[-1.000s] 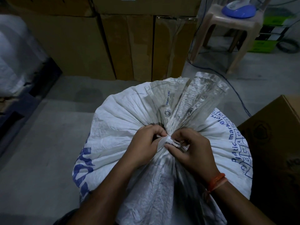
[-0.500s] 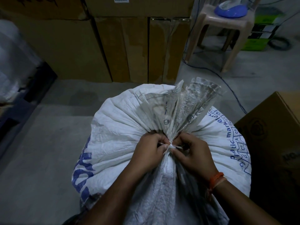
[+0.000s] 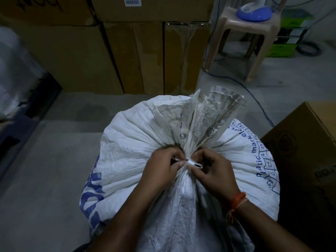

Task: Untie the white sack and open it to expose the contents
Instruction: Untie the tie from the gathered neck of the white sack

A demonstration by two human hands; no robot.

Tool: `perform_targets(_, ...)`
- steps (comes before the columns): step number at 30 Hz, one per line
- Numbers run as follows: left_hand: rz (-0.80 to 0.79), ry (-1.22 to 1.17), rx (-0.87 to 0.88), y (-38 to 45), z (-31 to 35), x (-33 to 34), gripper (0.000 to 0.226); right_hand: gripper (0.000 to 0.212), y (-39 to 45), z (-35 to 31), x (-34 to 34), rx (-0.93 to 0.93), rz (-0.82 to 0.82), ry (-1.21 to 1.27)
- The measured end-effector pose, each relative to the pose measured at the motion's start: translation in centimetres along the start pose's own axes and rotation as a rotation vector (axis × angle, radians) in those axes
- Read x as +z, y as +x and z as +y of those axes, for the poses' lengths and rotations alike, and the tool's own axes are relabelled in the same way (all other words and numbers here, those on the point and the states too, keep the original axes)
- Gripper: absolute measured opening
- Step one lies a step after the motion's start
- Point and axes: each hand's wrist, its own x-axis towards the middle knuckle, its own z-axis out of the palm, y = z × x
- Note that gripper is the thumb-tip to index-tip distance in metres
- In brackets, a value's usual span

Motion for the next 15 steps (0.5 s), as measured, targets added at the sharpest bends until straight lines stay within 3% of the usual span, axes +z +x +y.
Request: perform_targets(15, -0.010, 0.021, -0.030, 0.03, -0.21, -0.18, 0.007, 0.015, 0.17, 0.63, -0.21, 0.019, -0.018, 0.030)
